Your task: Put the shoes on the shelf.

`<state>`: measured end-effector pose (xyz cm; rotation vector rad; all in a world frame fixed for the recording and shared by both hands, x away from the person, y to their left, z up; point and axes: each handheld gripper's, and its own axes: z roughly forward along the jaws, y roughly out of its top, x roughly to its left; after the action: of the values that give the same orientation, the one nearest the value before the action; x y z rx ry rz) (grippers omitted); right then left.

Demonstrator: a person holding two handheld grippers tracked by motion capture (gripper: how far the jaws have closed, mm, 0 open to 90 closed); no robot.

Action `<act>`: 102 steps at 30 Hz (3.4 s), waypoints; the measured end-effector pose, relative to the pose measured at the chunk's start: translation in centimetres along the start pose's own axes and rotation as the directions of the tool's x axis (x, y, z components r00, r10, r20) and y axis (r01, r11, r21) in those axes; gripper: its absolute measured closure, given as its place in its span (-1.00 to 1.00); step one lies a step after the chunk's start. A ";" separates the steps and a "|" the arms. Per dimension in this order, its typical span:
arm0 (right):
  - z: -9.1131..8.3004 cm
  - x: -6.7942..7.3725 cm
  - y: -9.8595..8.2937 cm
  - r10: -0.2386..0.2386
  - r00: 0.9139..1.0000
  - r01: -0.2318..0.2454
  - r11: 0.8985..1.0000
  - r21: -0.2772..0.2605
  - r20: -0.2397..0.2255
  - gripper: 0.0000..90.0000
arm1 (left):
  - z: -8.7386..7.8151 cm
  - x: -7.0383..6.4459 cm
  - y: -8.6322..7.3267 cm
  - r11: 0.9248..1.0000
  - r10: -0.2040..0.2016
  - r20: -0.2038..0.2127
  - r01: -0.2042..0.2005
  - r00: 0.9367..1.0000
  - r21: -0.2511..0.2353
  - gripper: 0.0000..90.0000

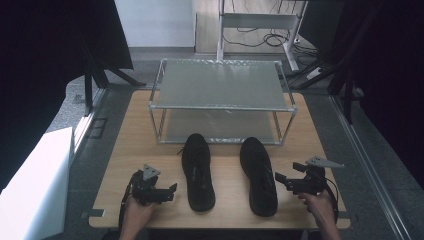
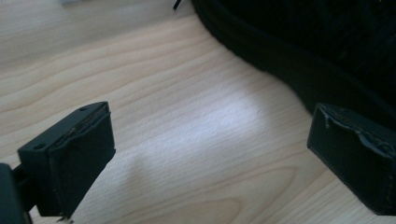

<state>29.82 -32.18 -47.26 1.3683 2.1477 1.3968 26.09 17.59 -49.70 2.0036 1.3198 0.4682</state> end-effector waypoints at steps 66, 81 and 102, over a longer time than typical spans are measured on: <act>4.6 -0.7 -0.5 0.393 0.919 -0.393 0.917 -0.070 -0.018 0.66 | 4.4 3.0 3.0 0.925 -0.341 0.276 0.374 0.899 -0.074 0.78; 4.2 1.1 0.6 0.453 0.861 -0.482 0.872 -0.083 -0.231 0.65 | 2.2 0.8 3.9 0.928 -0.286 0.333 0.346 0.898 -0.135 0.78; 2.5 3.5 2.7 0.473 0.788 -0.556 0.822 -0.124 -0.395 0.65 | -1.7 -0.8 5.6 0.869 -0.289 0.494 0.442 0.820 -0.225 0.78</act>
<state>31.05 -27.60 -45.41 1.8134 1.7572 2.1716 28.39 16.02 -44.49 1.4114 1.2019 0.0267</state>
